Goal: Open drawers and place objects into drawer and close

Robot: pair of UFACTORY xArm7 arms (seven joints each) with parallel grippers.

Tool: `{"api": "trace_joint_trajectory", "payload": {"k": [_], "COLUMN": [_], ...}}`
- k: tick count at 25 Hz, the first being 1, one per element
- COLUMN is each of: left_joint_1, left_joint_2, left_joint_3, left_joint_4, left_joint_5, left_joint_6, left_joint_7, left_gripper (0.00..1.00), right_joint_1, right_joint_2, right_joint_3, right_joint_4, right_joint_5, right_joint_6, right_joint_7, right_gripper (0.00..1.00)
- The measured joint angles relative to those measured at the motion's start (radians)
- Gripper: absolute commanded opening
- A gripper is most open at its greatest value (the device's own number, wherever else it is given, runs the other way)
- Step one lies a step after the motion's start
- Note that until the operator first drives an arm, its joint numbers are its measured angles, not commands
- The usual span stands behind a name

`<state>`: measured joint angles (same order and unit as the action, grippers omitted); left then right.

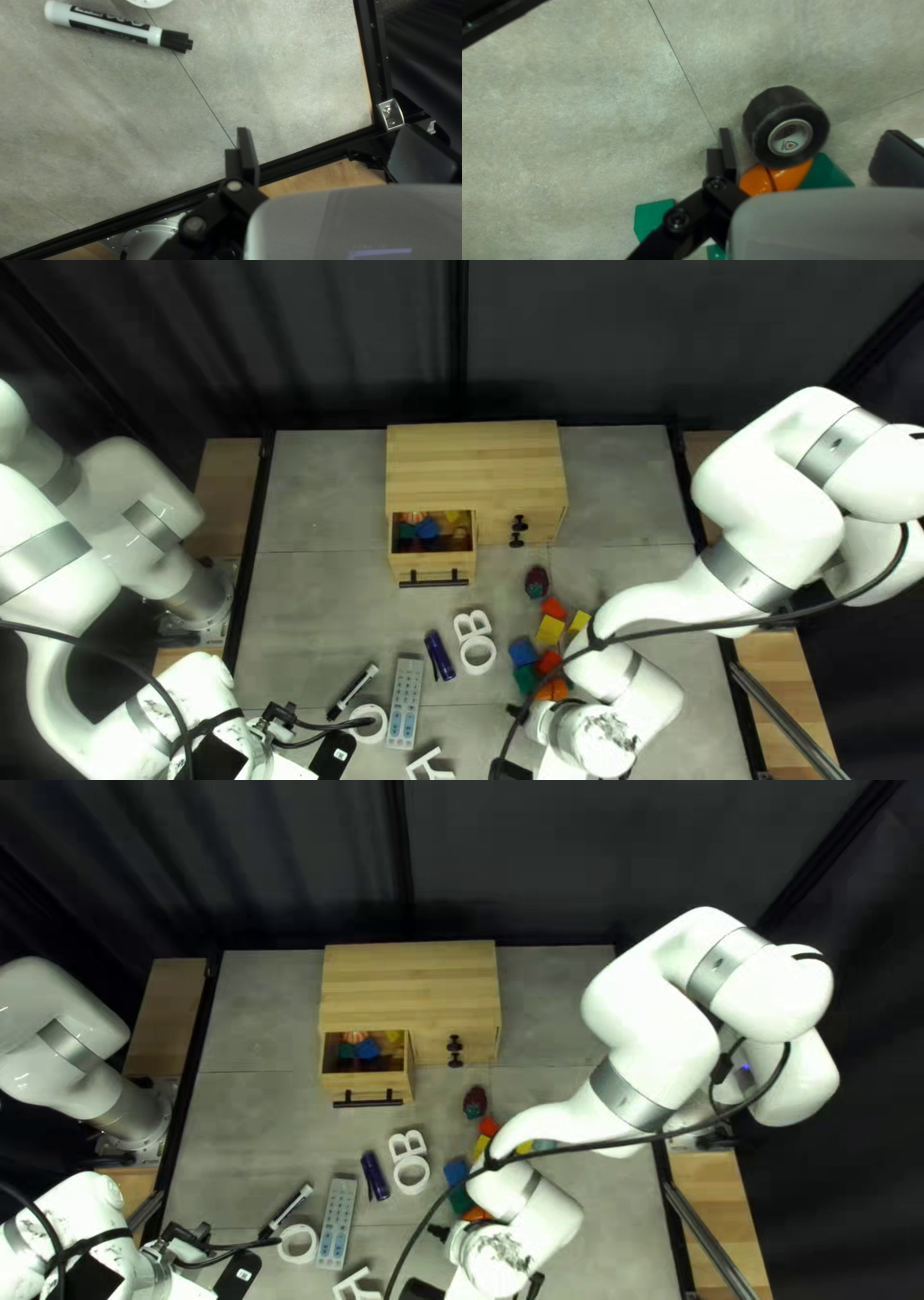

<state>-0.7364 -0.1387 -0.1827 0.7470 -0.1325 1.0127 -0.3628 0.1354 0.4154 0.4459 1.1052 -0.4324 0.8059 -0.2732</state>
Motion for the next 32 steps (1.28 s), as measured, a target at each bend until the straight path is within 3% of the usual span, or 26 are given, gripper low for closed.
{"api": "trace_joint_trajectory", "payload": {"k": [12,13,14,24,32], "left_joint_1": [0.0,0.0,0.0,0.0,0.0], "left_joint_2": [0.0,0.0,0.0,0.0,0.0], "left_joint_3": [0.0,0.0,0.0,0.0,0.0], "left_joint_4": [0.0,0.0,0.0,0.0,0.0], "left_joint_5": [0.0,0.0,0.0,0.0,0.0], "left_joint_6": [0.0,0.0,0.0,0.0,0.0], "left_joint_7": [0.0,0.0,0.0,0.0,0.0], "left_gripper": [1.0,1.0,1.0,1.0,1.0], "right_joint_1": [-0.017,-0.017,-0.017,-0.024,-0.026], "right_joint_2": [0.042,0.045,0.049,0.061,-0.029], "right_joint_3": [-0.005,-0.005,-0.004,0.009,0.003], "right_joint_4": [0.012,0.013,0.014,0.046,0.231], "right_joint_5": [-0.001,0.001,0.003,0.036,0.093], "right_joint_6": [-0.035,-0.037,-0.037,0.002,0.25], "right_joint_7": [-0.031,-0.032,-0.033,-0.052,0.022], "right_gripper": [1.0,0.66,0.1,0.07,0.08]}}
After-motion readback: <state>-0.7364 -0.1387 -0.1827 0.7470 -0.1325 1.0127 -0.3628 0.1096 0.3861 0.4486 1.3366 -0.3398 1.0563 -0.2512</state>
